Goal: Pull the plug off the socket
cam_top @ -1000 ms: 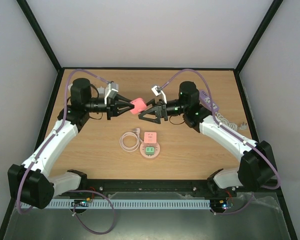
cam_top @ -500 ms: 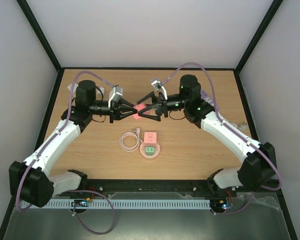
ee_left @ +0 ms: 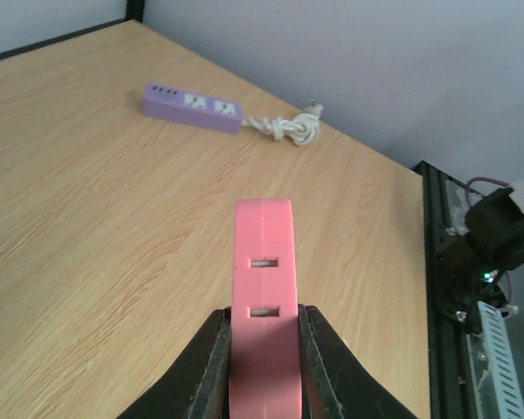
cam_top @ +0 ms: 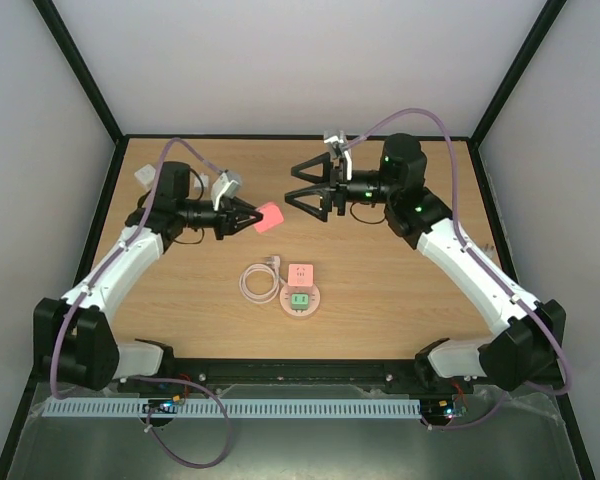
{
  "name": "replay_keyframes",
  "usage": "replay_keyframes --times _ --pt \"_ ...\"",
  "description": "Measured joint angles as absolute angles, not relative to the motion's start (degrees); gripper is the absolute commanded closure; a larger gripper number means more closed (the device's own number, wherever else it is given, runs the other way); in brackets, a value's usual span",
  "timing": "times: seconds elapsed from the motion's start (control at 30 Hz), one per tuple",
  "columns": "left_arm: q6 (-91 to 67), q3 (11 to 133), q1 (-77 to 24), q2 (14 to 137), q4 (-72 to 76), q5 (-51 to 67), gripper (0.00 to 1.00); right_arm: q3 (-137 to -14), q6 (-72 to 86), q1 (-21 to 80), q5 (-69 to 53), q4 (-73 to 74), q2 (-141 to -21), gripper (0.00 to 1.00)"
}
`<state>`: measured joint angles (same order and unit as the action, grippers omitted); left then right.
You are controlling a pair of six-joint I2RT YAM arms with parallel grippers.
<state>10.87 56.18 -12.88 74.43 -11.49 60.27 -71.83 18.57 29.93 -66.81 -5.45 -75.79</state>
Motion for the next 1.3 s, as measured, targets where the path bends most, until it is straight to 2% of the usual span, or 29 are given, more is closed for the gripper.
replay_keyframes --times 0.27,0.67,1.13,1.3 --pt "9.91 57.23 -7.22 83.5 -9.54 54.24 0.89 -68.77 16.67 29.21 -59.16 -4.51 -75.77 0.02" --pt "0.75 61.91 -1.21 99.26 1.63 42.11 0.84 -64.82 16.49 29.21 -56.05 -4.56 -75.77 0.02" --pt "-5.91 74.65 0.36 117.25 4.51 39.97 0.83 -63.9 16.56 29.21 -54.87 -4.62 -76.14 0.02" --pt "-7.55 77.34 0.36 120.79 4.71 38.83 0.78 -63.9 17.15 29.21 -54.85 -5.08 -77.49 0.02"
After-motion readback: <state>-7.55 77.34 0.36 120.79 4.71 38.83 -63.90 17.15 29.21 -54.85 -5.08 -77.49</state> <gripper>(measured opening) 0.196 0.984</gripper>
